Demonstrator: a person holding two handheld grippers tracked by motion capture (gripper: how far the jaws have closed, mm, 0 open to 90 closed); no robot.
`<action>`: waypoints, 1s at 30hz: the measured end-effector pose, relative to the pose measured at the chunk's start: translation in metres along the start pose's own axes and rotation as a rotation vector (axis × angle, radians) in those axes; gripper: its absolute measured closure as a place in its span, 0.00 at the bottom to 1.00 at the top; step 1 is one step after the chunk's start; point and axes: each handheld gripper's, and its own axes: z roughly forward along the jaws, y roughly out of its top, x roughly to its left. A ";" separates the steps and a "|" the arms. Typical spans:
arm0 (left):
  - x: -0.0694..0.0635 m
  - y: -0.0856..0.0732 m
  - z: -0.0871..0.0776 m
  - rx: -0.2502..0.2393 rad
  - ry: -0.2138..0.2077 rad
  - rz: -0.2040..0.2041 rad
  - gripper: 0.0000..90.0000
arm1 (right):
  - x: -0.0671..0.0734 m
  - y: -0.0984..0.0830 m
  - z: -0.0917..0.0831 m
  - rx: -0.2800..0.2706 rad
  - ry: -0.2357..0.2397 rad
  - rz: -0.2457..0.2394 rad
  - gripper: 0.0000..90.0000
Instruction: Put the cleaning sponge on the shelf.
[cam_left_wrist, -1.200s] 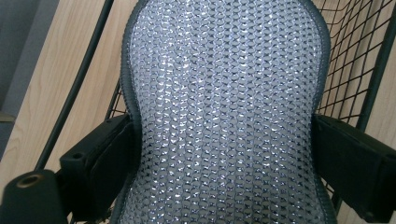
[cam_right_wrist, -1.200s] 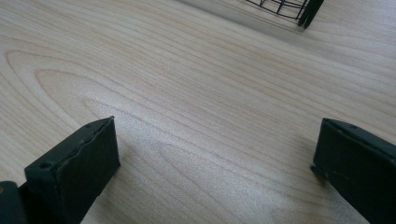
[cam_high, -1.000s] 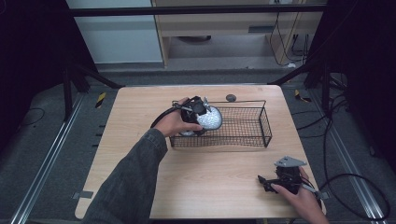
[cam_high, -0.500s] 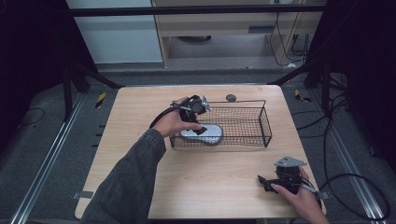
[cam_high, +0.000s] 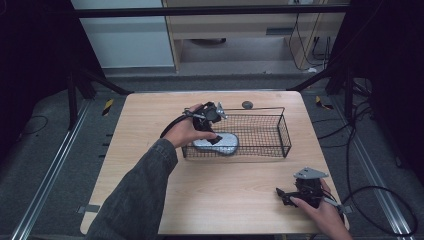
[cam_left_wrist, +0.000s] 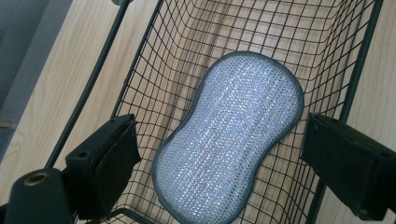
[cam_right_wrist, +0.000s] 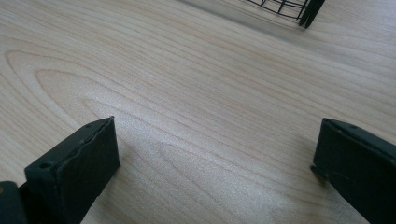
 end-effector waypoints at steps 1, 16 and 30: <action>-0.001 0.000 -0.001 -0.004 0.001 0.000 0.11 | 0.000 0.000 0.000 0.000 -0.001 0.001 0.00; -0.007 0.003 -0.015 -0.040 0.010 0.009 0.13 | 0.000 0.000 0.000 0.001 -0.001 0.000 0.00; -0.015 0.006 -0.026 -0.062 0.014 0.023 0.13 | 0.000 0.000 0.000 0.001 -0.001 0.001 0.00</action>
